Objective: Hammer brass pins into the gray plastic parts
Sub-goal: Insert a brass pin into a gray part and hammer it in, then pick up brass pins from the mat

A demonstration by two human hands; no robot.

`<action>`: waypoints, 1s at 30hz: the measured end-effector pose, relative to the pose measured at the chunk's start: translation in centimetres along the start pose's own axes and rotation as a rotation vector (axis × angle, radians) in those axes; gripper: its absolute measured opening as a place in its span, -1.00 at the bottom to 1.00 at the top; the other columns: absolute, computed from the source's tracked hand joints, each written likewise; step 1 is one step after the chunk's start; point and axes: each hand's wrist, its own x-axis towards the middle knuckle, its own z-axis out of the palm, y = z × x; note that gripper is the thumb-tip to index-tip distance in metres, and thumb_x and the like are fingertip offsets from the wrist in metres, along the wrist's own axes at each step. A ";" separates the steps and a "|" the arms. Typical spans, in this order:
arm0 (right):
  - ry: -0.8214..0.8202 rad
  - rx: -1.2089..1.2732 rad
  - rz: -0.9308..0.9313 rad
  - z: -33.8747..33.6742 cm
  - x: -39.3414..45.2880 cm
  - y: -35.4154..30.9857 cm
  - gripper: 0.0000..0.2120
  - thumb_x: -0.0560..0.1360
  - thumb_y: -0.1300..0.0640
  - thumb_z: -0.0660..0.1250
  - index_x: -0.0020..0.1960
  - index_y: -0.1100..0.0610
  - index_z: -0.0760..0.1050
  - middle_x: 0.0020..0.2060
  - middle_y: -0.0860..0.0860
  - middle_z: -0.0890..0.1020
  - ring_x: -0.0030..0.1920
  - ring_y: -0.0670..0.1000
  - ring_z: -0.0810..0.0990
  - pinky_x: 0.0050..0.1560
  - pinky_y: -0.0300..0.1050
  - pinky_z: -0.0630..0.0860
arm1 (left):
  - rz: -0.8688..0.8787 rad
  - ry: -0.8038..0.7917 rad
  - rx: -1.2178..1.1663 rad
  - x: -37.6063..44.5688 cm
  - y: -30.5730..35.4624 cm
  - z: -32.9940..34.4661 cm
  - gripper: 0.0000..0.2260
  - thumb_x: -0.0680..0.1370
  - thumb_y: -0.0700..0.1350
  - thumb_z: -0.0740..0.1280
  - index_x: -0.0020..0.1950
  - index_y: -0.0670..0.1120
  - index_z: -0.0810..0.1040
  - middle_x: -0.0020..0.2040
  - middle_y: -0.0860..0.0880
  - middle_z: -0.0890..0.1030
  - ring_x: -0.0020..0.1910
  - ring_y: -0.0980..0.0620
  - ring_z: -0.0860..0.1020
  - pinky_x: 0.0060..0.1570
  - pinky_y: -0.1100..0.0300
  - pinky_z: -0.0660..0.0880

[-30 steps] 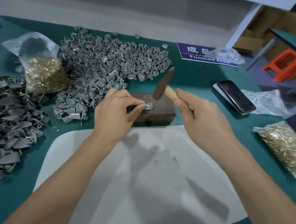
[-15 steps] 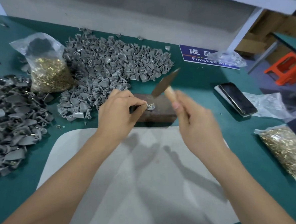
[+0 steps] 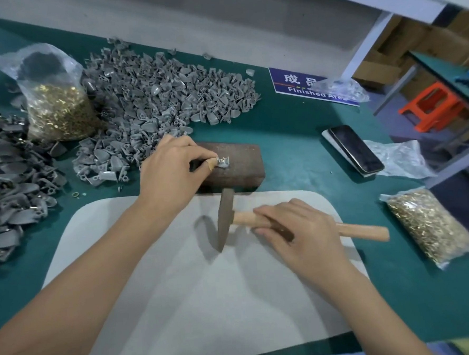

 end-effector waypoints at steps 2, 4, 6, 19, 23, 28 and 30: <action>-0.035 -0.019 0.010 0.6 -0.8 0.1 -0.81 0.56 -0.04 0.47 0.13 -0.01 0.68 -0.02 -0.17 0.64 -0.06 -0.04 0.55 -0.14 -0.06 0.53 | 0.007 -0.006 -0.005 -0.1 -0.1 0.0 -0.92 0.56 0.11 0.45 0.01 0.20 0.72 -0.16 0.19 0.56 -0.05 0.10 0.41 -0.26 0.13 0.32; -0.044 -0.036 0.061 0.8 -1.0 0.0 -0.80 0.56 -0.12 0.44 0.12 -0.07 0.68 0.04 -0.18 0.61 0.00 -0.05 0.53 -0.08 -0.09 0.48 | 0.014 -0.004 -0.003 -0.2 -0.2 0.1 -0.90 0.56 0.10 0.44 0.02 0.18 0.73 -0.15 0.19 0.56 -0.04 0.09 0.40 -0.25 0.13 0.32; -0.059 -0.096 0.074 0.8 -0.4 -0.3 -0.77 0.56 -0.19 0.39 0.15 -0.13 0.66 0.07 -0.21 0.62 0.03 -0.09 0.55 0.07 -0.06 0.38 | 0.046 0.017 -0.004 -0.3 0.0 0.0 -0.88 0.56 0.07 0.45 0.04 0.12 0.74 -0.13 0.17 0.57 -0.04 0.09 0.40 -0.24 0.12 0.34; 0.174 0.213 0.168 1.5 12.7 -7.0 -0.93 0.55 0.08 0.44 0.00 -0.05 0.68 -0.08 -0.17 0.64 -0.11 -0.15 0.58 -0.09 -0.01 0.56 | 0.299 0.246 0.156 0.0 0.5 -6.6 -0.88 0.56 -0.03 0.45 0.03 -0.03 0.74 -0.08 0.03 0.62 -0.01 -0.05 0.47 -0.20 0.25 0.33; 0.071 0.238 0.088 5.3 15.5 -11.2 -0.93 0.55 0.06 0.44 0.01 -0.05 0.68 -0.07 -0.15 0.65 -0.05 -0.13 0.59 -0.06 -0.04 0.54 | 0.163 0.242 0.254 -1.5 -3.7 -10.5 -0.90 0.55 -0.04 0.47 0.01 -0.02 0.75 -0.09 0.03 0.62 0.00 -0.06 0.51 -0.21 0.23 0.38; -0.058 0.297 -0.049 10.1 18.5 -16.8 -0.92 0.55 0.04 0.42 0.02 -0.10 0.67 -0.08 -0.16 0.64 -0.12 -0.13 0.57 -0.12 -0.04 0.55 | -0.055 0.248 0.328 -4.4 -8.6 -15.4 -0.90 0.56 -0.02 0.46 0.03 0.03 0.73 -0.06 0.08 0.62 0.07 0.00 0.46 -0.24 0.19 0.41; -0.111 0.328 -0.098 11.6 19.3 -18.8 -0.92 0.55 0.02 0.41 0.01 -0.13 0.66 -0.09 -0.18 0.63 -0.15 -0.16 0.54 -0.16 -0.08 0.53 | -0.136 0.259 0.337 -5.6 -10.2 -17.0 -0.88 0.55 0.00 0.44 0.04 0.04 0.73 -0.06 0.09 0.62 0.08 0.01 0.44 -0.28 0.13 0.46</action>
